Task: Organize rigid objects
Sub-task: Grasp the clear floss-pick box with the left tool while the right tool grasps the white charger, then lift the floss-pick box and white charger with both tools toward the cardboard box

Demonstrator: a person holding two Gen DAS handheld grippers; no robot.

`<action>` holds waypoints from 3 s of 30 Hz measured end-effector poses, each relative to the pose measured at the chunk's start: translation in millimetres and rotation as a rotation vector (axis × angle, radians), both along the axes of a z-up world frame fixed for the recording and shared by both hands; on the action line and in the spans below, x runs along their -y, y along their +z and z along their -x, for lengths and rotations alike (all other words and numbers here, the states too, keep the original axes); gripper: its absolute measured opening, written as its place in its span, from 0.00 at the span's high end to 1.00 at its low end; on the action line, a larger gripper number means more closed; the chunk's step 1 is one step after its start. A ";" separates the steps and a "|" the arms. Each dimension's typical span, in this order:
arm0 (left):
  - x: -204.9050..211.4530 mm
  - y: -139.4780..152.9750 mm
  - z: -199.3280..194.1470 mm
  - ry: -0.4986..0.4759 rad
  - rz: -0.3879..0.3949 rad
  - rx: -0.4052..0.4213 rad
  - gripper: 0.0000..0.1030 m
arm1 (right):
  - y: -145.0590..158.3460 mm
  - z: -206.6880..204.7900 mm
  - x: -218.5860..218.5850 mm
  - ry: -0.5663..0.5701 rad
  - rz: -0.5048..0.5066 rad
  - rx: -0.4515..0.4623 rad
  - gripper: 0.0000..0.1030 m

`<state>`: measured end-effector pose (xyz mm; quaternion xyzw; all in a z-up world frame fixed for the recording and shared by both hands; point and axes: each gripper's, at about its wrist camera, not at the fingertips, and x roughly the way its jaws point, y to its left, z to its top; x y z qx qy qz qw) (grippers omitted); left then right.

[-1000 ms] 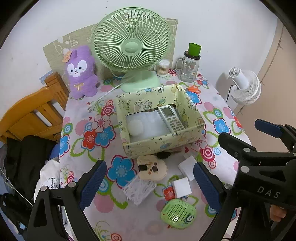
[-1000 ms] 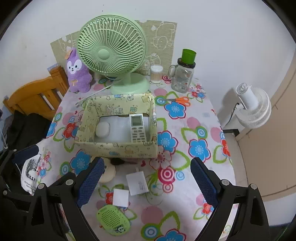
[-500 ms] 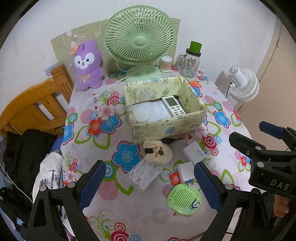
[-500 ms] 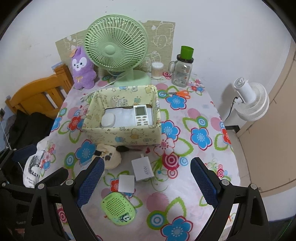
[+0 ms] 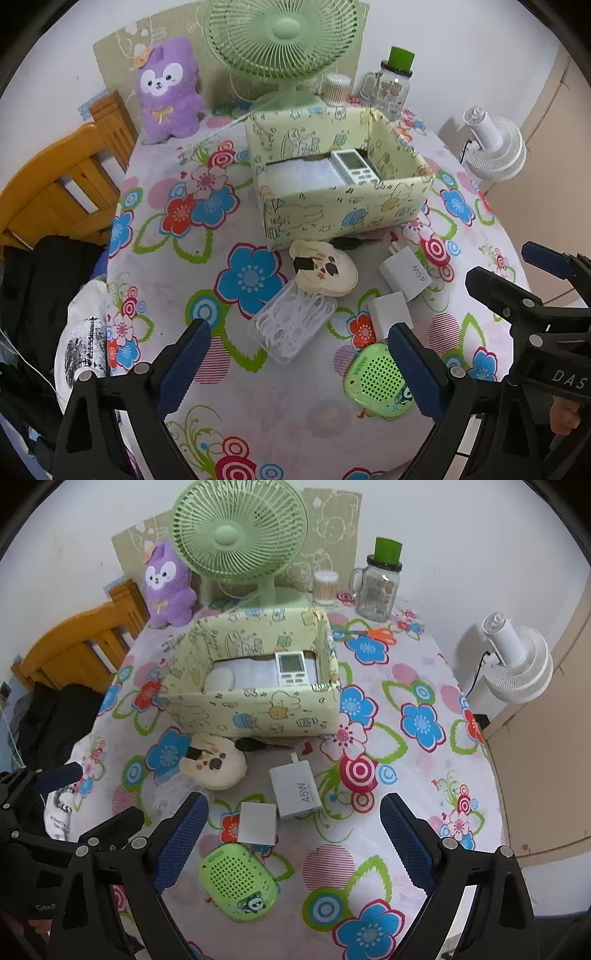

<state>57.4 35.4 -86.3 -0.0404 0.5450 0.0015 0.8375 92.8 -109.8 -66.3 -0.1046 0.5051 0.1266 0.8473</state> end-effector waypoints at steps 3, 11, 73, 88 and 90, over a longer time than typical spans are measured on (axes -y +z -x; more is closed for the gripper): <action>-0.1 -8.2 -2.5 -0.003 -0.007 -0.007 0.05 | -10.2 -4.4 0.2 -0.001 -0.001 -0.020 0.07; 0.9 -35.2 -11.3 -0.024 -0.023 -0.049 0.05 | -35.7 -11.2 -2.6 0.007 0.022 -0.058 0.07; 1.2 -116.1 -60.9 -0.056 0.002 -0.176 0.37 | -140.2 -79.6 -16.4 -0.029 0.051 -0.244 0.40; 8.5 -111.9 -44.6 0.053 0.028 -0.195 0.38 | -140.4 -89.3 -13.4 0.017 0.040 -0.255 0.49; 8.6 -112.3 -40.6 0.059 0.033 -0.197 0.38 | -138.9 -85.9 -12.4 0.016 0.029 -0.253 0.49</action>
